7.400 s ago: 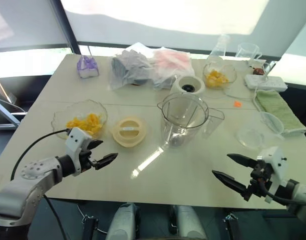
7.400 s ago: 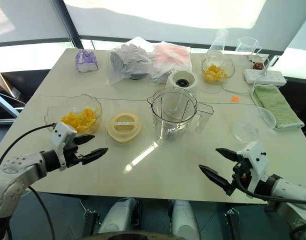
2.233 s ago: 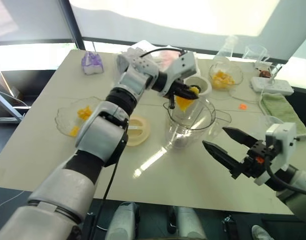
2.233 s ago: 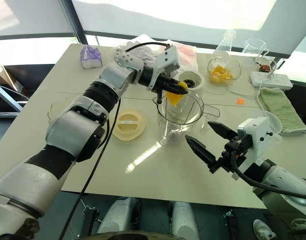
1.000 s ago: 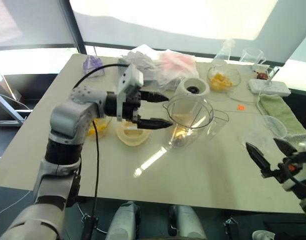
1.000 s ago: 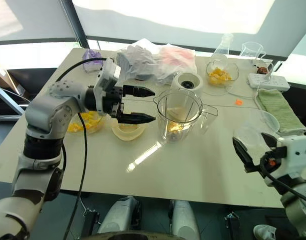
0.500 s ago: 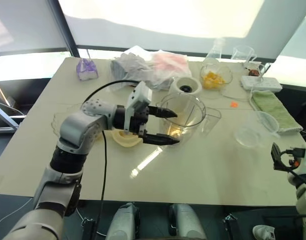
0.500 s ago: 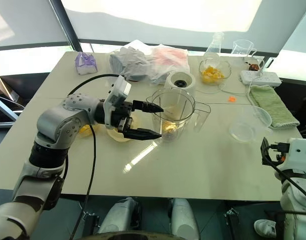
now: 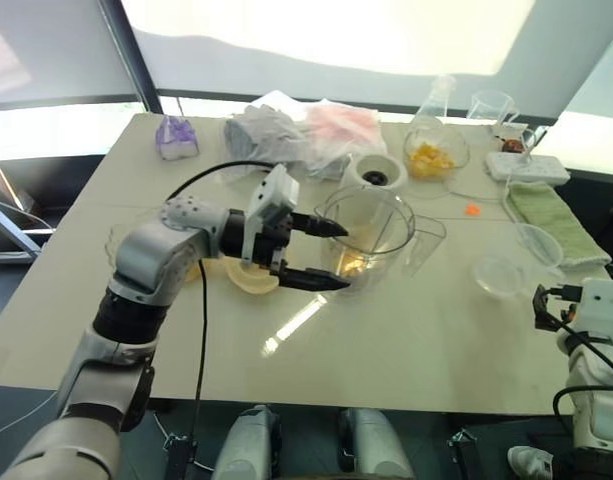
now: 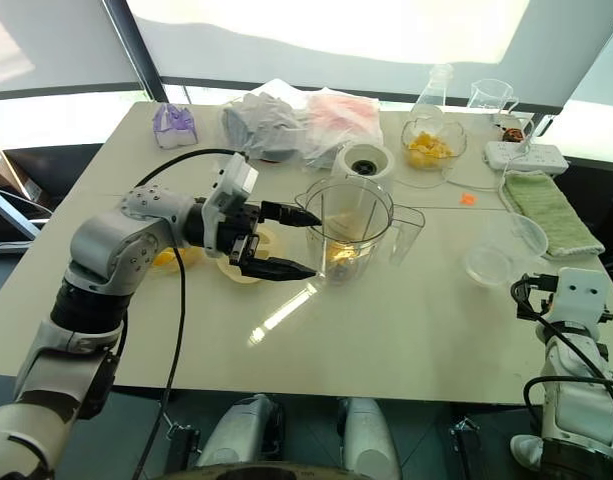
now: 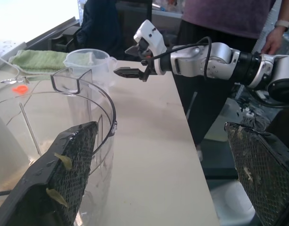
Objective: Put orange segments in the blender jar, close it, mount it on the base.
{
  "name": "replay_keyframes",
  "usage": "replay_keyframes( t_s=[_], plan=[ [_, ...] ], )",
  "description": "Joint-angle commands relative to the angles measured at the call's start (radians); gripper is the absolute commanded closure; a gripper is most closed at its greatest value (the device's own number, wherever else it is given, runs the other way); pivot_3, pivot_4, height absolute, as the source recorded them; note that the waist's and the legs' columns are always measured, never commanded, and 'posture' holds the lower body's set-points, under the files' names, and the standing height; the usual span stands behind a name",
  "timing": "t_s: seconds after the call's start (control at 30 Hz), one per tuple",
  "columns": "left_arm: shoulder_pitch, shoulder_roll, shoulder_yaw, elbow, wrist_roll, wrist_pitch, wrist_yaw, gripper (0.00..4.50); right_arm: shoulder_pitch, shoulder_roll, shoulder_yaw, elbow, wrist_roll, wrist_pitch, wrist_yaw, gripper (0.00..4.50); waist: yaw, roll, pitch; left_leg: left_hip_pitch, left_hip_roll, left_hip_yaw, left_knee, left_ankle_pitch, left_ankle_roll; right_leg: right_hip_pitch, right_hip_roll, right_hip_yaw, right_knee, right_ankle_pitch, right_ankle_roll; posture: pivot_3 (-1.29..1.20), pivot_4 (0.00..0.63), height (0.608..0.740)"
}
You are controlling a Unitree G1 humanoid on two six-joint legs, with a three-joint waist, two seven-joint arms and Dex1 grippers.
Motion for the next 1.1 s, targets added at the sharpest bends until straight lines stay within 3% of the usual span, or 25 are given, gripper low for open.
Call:
replay_keyframes(
  t_s=[0.03,0.67,1.03,1.1],
  plan=[
    [-0.006,0.015,0.008,-0.04,-0.021,0.004,0.001,0.04,-0.042,-0.007,-0.001,0.043,-0.023,-0.048,-0.014,0.0,-0.003,0.0,0.0,0.0,0.0,0.0,0.0,0.0,0.0,0.0,0.0,0.0,0.0,0.0,0.0,0.0,0.15,0.74],
    [0.02,0.052,0.007,-0.079,-0.036,0.031,0.031,0.04,-0.348,-0.067,0.078,0.622,-0.11,-0.339,-0.08,0.0,-0.024,0.0,0.001,0.001,0.0,0.001,-0.001,0.0,0.0,0.0,0.0,0.002,0.0,0.0,0.0,0.0,0.15,0.74],
    [0.038,0.071,0.007,-0.091,-0.038,0.028,0.037,0.04,-0.427,-0.108,0.106,0.792,-0.131,-0.462,-0.138,0.0,-0.024,0.0,0.001,0.001,0.0,0.001,-0.002,0.0,0.0,0.0,0.0,0.002,-0.001,0.0,0.0,0.0,0.15,0.74],
    [0.04,0.071,0.006,-0.092,-0.035,0.027,0.038,0.0,-0.433,-0.109,0.108,0.805,-0.127,-0.475,-0.134,0.55,-0.024,0.0,0.001,0.001,0.0,0.001,-0.002,0.0,0.0,0.0,0.0,0.002,-0.001,0.0,0.0,0.0,0.15,0.74]
  ],
)
